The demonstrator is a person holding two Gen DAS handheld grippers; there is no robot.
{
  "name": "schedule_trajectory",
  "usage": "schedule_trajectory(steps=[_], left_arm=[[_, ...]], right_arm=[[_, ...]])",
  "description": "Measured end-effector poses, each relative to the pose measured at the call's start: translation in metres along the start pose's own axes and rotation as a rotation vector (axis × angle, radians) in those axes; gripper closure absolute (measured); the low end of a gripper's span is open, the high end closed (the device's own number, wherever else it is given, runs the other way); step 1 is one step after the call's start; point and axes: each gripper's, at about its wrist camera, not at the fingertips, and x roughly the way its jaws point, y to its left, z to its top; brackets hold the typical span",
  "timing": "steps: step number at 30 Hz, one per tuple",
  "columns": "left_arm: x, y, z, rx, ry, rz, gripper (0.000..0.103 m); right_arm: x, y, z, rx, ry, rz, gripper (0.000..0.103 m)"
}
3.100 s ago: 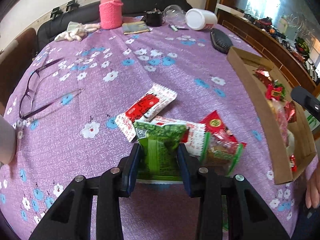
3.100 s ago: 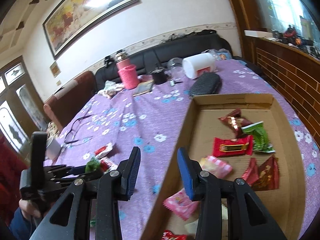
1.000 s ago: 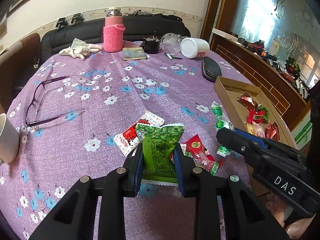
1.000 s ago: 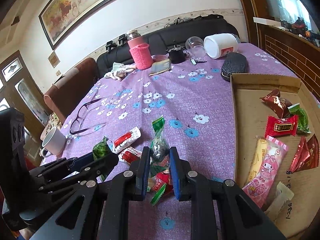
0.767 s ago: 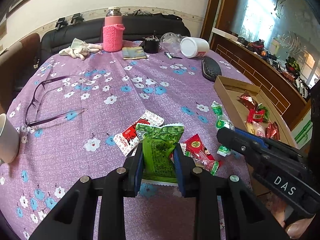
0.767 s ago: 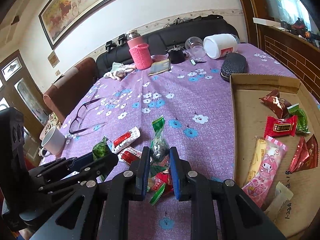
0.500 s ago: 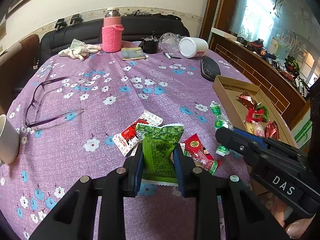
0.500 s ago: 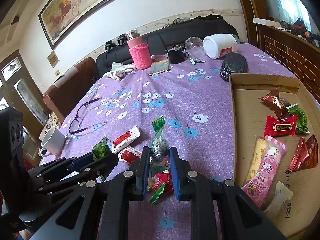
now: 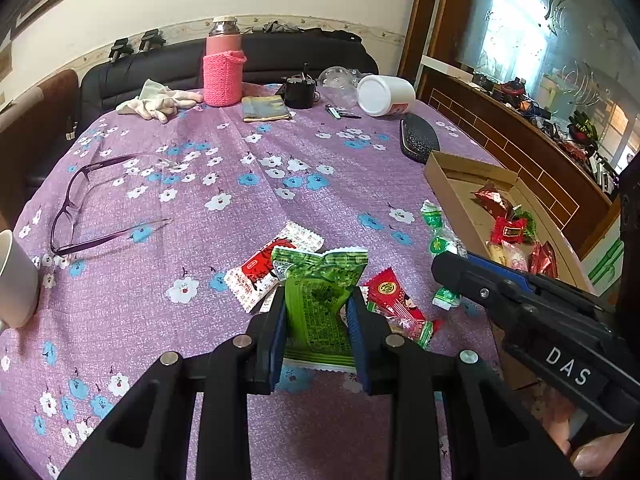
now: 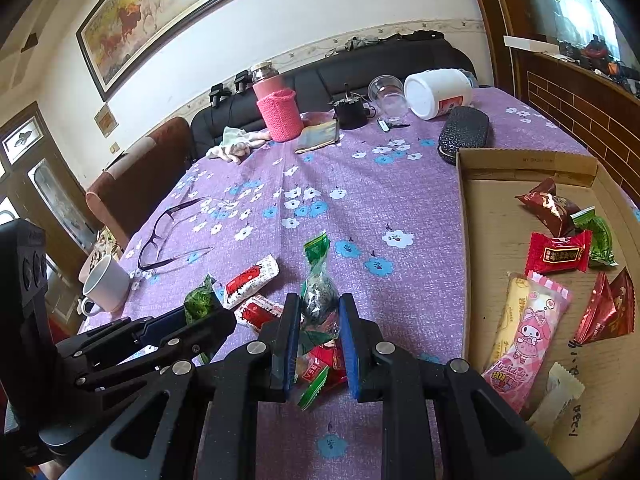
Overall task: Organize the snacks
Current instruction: 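Lift the green packet and clear candy off the pile with both grippers, then carry both held snacks over the cardboard tray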
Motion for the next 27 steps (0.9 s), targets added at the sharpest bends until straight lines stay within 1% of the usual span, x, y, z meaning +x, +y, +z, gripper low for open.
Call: schedule_trajectory(steps=[10,15,19,21,23,27], left_arm=[[-0.001,-0.003,0.000,0.006,-0.002,-0.004,0.076],[-0.002,-0.006,0.000,0.015,-0.005,-0.011,0.076],[-0.003,-0.011,-0.001,0.032,-0.007,-0.037,0.076],[-0.004,-0.018,-0.003,0.055,-0.005,-0.055,0.076],[-0.008,-0.023,-0.005,0.078,-0.014,-0.062,0.076],[-0.015,-0.034,-0.007,0.100,-0.021,-0.103,0.076]], right_arm=[[-0.003,-0.003,0.002,0.014,-0.007,-0.004,0.082],[-0.009,-0.011,0.002,0.048,-0.024,-0.008,0.082],[-0.020,-0.029,0.001,0.105,-0.047,-0.023,0.082],[-0.028,-0.039,0.000,0.136,-0.064,-0.037,0.082],[-0.038,-0.052,-0.002,0.170,-0.088,-0.058,0.082],[-0.067,-0.083,-0.009,0.239,-0.157,-0.110,0.082]])
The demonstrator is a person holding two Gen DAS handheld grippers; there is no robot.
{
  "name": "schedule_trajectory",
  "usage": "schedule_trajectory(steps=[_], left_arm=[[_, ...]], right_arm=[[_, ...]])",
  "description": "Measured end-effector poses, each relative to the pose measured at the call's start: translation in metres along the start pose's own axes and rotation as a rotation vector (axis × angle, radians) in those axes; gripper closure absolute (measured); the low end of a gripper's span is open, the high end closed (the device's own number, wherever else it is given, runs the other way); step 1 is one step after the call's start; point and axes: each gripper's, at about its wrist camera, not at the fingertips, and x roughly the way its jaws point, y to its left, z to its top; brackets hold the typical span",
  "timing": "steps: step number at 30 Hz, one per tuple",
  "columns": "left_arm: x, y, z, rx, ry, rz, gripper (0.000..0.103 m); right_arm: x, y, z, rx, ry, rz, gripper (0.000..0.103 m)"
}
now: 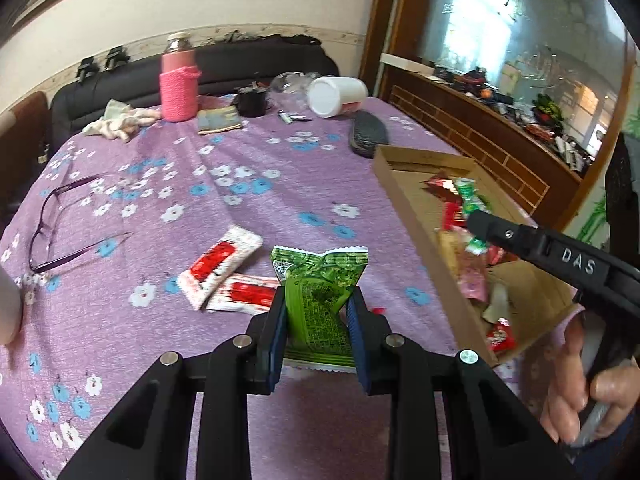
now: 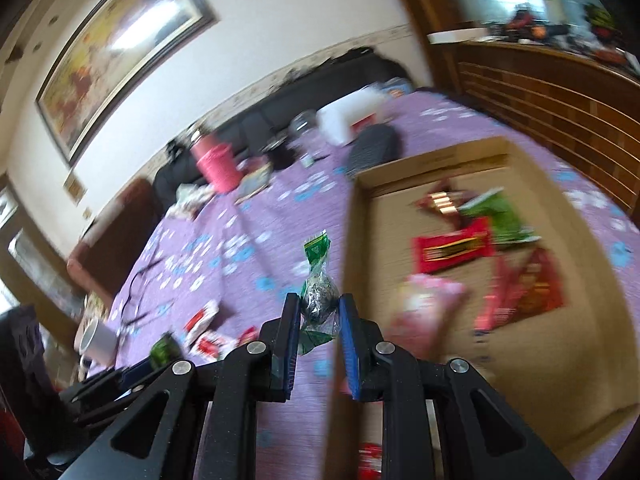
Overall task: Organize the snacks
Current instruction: 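Carry both held snacks over the cardboard tray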
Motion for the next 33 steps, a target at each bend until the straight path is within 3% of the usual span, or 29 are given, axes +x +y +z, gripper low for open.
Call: schedule_trajectory(steps=[4,10,15,21,33], left_arm=[[-0.006,-0.014,0.000,0.025,-0.002,-0.023,0.076],[-0.007,-0.052,0.006,0.064,0.028,-0.107,0.076],[0.010,-0.104,0.012,0.119,0.071,-0.186,0.076],[0.035,-0.154,0.003,0.195,0.112,-0.217,0.076],[0.061,-0.157,-0.011,0.218,0.147,-0.196,0.076]], right_arm=[[-0.020,-0.048,0.003,0.089,-0.048,-0.063,0.082],[-0.030,-0.091,0.002,0.182,-0.051,-0.085,0.082],[-0.024,-0.102,0.000,0.237,-0.010,-0.091,0.082],[-0.017,-0.111,-0.003,0.281,0.034,-0.073,0.082],[-0.011,-0.100,-0.005,0.227,0.053,-0.109,0.081]])
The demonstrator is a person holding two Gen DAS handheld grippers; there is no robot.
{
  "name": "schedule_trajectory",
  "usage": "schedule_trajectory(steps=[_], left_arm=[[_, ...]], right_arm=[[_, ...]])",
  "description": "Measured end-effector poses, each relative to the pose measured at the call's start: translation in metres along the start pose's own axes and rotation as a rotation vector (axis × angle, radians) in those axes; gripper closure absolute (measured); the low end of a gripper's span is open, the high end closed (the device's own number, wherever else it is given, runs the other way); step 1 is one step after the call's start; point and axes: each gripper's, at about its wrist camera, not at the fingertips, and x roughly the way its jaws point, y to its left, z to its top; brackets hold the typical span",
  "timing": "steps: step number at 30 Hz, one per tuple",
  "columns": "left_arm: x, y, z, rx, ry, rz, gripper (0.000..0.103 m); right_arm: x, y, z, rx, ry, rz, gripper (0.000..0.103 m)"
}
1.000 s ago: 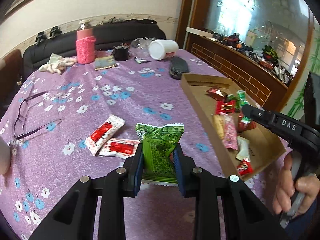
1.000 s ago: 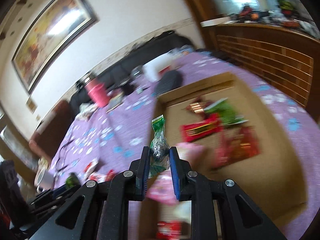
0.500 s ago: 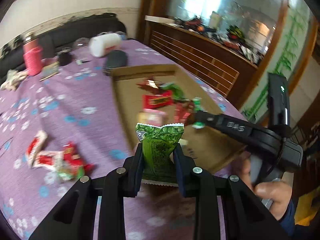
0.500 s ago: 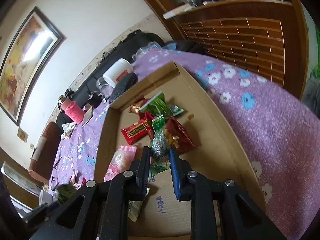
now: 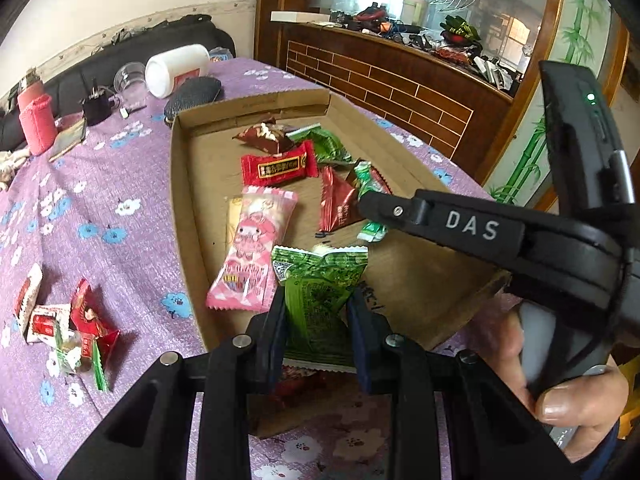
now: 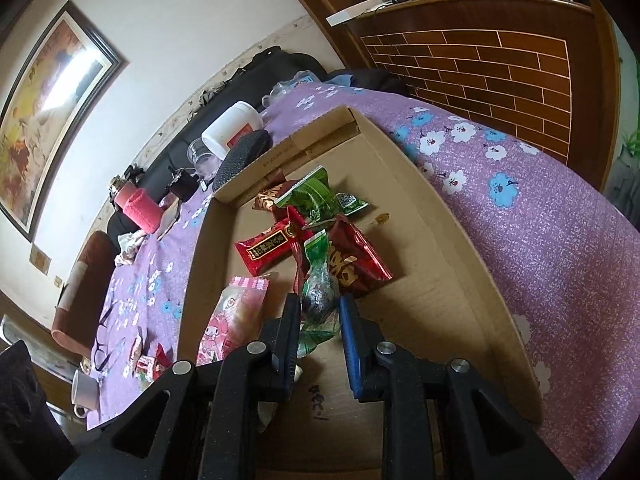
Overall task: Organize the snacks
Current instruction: 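Carry both held snacks over the cardboard tray, then open both grippers to drop the snacks into the tray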
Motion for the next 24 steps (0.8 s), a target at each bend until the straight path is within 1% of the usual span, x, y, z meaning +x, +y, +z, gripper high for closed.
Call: schedule_trajectory(steps=[5,10,13,18,24], left_arm=[[-0.002,0.000,-0.002,0.007,-0.011,0.003,0.076],[-0.001,-0.001,-0.002,0.007,-0.008,0.001,0.074],[-0.004,-0.001,-0.002,0.008,-0.015,-0.001,0.071],[-0.010,-0.002,-0.001,0.007,-0.034,0.002,0.065],[-0.020,0.000,0.001,-0.002,-0.051,0.002,0.064]], right_arm=[[-0.001,0.006,-0.001,-0.031,-0.012,-0.019,0.081],[-0.002,0.002,0.002,-0.016,-0.017,-0.033,0.081],[-0.005,0.000,0.002,-0.006,-0.025,-0.033,0.077],[-0.012,-0.001,0.003,-0.005,-0.061,-0.046,0.077],[-0.015,-0.002,0.004,-0.001,-0.075,-0.058,0.077]])
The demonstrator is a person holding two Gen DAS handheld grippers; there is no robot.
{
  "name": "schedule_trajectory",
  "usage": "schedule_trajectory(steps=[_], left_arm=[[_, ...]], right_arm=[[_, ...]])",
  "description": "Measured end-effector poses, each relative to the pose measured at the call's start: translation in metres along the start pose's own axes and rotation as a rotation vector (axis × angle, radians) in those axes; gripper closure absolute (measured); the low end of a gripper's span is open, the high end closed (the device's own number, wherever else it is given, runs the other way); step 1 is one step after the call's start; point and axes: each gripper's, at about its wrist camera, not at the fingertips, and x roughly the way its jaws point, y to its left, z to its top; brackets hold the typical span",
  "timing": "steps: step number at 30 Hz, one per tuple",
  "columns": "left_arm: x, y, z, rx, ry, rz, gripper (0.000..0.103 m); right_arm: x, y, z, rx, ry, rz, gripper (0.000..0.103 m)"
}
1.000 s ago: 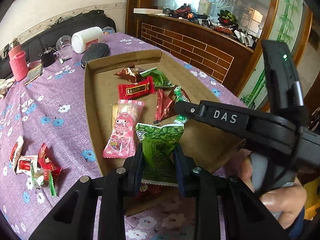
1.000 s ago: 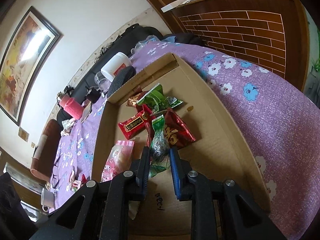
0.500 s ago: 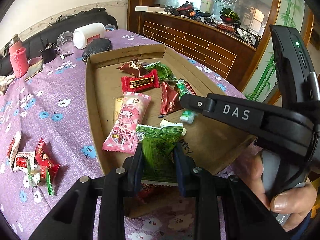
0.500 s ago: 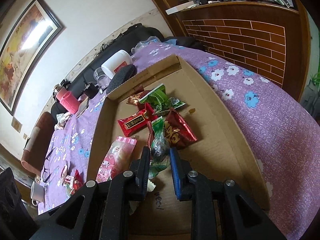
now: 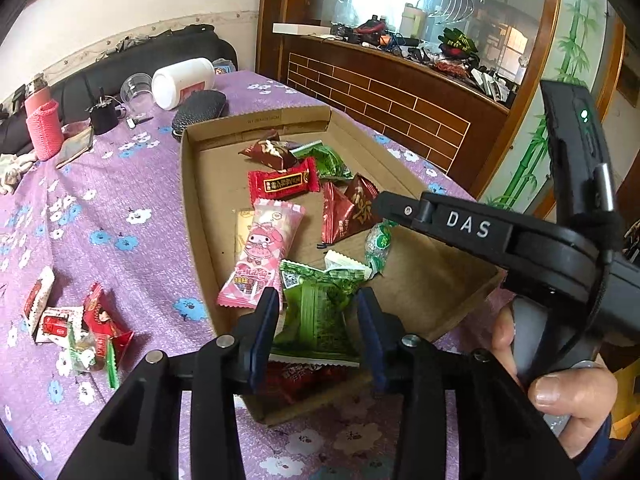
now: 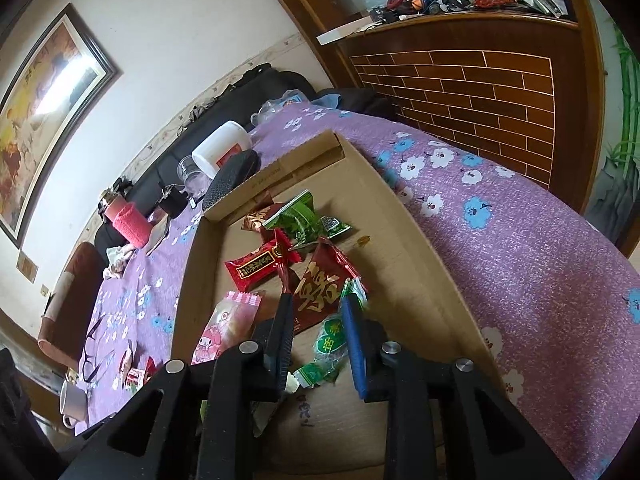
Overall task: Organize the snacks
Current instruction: 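Open both grippers to drop the snacks into the tray, then grasp a white packet with red print with the left gripper while the right returns to the pile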
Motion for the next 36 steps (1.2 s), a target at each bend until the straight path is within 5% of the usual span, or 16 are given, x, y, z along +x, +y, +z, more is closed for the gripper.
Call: schedule_trajectory(steps=[20,27,36], left_arm=[[-0.041,0.044,0.006,-0.094,-0.054,0.043,0.063],[-0.066,0.091,0.009,-0.153,-0.092,0.110,0.056],[-0.077,0.199,-0.006,-0.277,-0.054,0.296,0.054]], right_arm=[[-0.004,0.011,-0.003,-0.054,-0.036,-0.003,0.077],[-0.005,0.011,-0.003,-0.057,-0.047,0.001,0.077],[-0.005,0.012,-0.004,-0.058,-0.039,0.013,0.077]])
